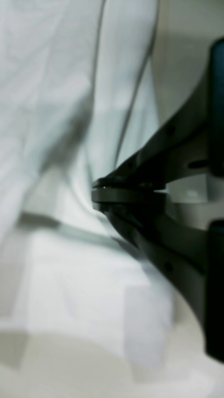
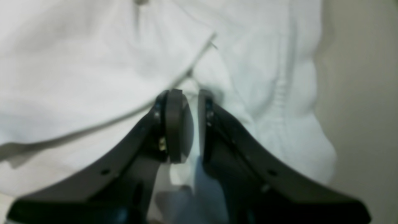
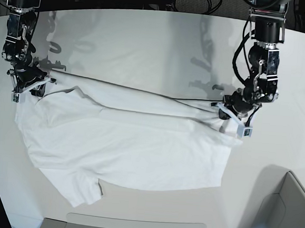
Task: Fold the T-shirt properly
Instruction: 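Lay the folded edge down and drag it back toward the arms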
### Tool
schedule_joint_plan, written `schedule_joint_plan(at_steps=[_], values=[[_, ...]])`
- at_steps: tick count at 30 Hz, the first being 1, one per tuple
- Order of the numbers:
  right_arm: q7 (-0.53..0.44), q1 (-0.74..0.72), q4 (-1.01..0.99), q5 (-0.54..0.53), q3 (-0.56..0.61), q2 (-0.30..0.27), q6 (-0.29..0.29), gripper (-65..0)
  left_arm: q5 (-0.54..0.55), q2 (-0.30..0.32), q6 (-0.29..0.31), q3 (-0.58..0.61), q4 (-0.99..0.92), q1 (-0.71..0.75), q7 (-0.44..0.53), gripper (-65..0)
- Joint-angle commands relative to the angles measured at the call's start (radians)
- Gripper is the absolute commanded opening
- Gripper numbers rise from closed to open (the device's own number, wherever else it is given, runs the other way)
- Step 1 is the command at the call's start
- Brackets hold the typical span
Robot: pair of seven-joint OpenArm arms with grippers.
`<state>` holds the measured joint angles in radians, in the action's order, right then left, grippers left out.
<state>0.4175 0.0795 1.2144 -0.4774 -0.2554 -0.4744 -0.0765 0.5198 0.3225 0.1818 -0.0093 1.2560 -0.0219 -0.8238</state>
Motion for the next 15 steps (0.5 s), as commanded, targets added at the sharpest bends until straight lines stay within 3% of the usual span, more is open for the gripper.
schedule_joint_plan(at_steps=[1,10,15], values=[[0.033,0.012,0.011,0.016,-0.009,-0.03,0.019,-55.0,-0.117,0.016,-0.067,-0.004,0.0,0.073,-0.131,-65.0],[0.036,0.197,0.183,0.013,-0.011,-0.037,0.019,-55.0,-0.117,0.016,-0.067,-0.004,0.141,0.334,-0.124,-65.0],[0.036,0.32,0.249,0.013,-0.089,-0.031,0.019,-55.0,-0.117,0.031,-0.067,-0.042,0.209,0.468,-0.121,-65.0]])
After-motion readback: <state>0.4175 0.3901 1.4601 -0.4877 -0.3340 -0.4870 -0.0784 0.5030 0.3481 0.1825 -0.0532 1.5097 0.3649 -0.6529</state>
